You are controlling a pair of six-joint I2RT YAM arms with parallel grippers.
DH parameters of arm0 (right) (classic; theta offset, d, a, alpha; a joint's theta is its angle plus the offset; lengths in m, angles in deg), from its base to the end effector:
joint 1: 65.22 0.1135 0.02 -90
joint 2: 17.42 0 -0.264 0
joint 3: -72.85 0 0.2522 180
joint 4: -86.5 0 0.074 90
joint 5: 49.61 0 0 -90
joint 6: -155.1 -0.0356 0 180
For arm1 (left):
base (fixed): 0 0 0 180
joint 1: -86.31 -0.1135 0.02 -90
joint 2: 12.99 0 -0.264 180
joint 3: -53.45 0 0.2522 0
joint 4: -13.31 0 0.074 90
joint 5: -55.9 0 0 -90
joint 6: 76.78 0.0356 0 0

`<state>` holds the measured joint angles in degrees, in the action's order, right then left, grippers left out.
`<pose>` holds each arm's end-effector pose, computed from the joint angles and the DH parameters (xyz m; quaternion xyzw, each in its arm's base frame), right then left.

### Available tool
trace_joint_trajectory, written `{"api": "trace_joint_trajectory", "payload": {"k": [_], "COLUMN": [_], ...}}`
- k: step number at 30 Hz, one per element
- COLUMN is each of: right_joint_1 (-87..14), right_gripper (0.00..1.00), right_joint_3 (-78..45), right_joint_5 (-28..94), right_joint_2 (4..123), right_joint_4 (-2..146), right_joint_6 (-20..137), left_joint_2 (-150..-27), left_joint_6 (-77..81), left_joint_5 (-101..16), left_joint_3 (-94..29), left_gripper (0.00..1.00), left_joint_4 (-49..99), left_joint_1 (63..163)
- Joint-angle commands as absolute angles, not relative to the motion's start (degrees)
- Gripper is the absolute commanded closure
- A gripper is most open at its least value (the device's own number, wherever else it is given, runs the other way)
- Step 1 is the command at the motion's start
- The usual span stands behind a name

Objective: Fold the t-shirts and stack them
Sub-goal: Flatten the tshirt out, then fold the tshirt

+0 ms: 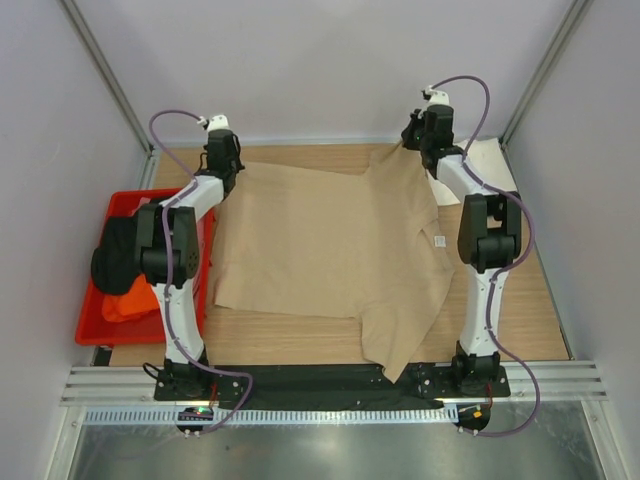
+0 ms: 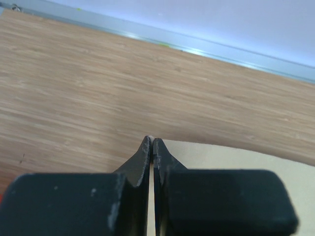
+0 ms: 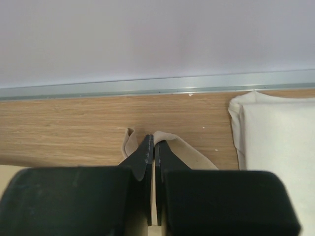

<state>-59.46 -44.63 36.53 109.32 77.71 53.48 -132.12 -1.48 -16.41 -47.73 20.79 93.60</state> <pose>0.5280 0.0557 0.2505 0.0216 0.8088 0.1156 0.5762 0.4833 -0.0509 0.2200 -0.1359 0.8283 0.0269 0.5429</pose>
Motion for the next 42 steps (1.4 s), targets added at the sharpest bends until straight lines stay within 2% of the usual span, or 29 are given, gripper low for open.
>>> {"api": "trace_joint_trajectory", "payload": {"k": [1,9,15,30,42], "right_joint_1": [-59.68,-59.59,-59.59,-59.42,-59.51], "right_gripper": [0.99,0.99,0.99,0.99,0.99], "right_joint_3": [-42.88,-34.61,-22.14,-5.96,6.08], "right_joint_5": [38.99,45.31,47.77,49.80,50.85], "right_joint_2": [102.47,93.86,83.49,64.86,58.87], "right_joint_4": [77.22,74.77,74.41,66.41,66.33], "right_joint_6": [54.56,52.53,51.57,42.43,36.01], "left_joint_2": [-132.17,-132.43,-132.53,-122.60,-117.06], "left_joint_6": [-0.93,-0.67,-1.72,-3.04,0.21], "left_joint_5": [-16.88,-19.95,-23.64,-28.82,-28.83], "left_joint_3": [-51.28,-49.79,-48.47,-37.40,-31.68], "left_gripper": [1.00,1.00,1.00,1.00,1.00], "left_joint_4": [19.07,16.79,14.94,15.90,21.09], "left_joint_1": [92.90,91.50,89.65,89.21,89.21]}}
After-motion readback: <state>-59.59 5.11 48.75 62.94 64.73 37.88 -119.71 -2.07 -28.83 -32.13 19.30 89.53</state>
